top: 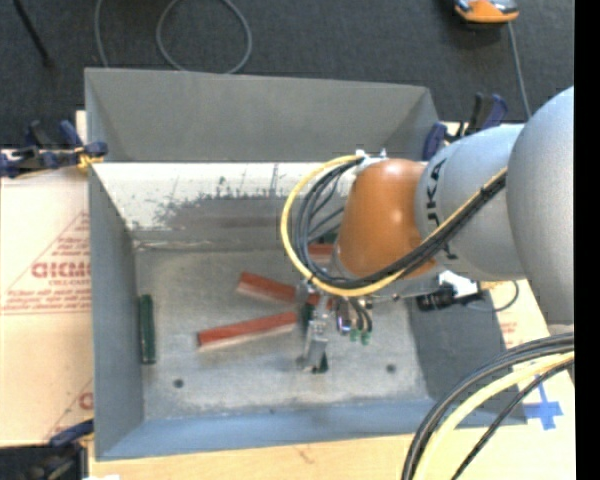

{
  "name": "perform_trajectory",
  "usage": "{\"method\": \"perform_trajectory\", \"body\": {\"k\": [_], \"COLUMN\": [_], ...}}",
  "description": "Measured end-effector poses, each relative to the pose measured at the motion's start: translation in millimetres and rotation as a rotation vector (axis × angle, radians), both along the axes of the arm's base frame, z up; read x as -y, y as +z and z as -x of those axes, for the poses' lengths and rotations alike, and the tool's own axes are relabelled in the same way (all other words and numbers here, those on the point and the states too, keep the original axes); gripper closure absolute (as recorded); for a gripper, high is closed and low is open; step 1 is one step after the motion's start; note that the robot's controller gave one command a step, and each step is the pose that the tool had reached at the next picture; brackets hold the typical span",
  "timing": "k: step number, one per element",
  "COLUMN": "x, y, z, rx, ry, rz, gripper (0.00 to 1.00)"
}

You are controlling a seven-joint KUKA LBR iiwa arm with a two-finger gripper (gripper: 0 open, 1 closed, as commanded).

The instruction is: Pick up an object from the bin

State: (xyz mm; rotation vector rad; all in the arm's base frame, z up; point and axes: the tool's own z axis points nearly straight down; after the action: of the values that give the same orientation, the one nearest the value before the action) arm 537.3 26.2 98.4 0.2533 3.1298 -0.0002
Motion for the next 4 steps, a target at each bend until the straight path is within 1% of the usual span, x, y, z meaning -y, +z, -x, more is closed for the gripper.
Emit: {"method": "perform_trajectory", "body": {"k": [1,2,3,4], "x": [-17.0,-16.6,-24.8,-24.9], "y": [-27.9,-27.2,114.8,109.4], "z": [-50.6,-50.1,-56.4,-54.7], "rx": [0.005,0.005,0.012,0.003], "ry": [-0.116,-0.114,-0.011,-0.009], "rz": [-0.001,0.000,0.000,0.001], "gripper": [0.00,1.00,1.00,0.00]}}
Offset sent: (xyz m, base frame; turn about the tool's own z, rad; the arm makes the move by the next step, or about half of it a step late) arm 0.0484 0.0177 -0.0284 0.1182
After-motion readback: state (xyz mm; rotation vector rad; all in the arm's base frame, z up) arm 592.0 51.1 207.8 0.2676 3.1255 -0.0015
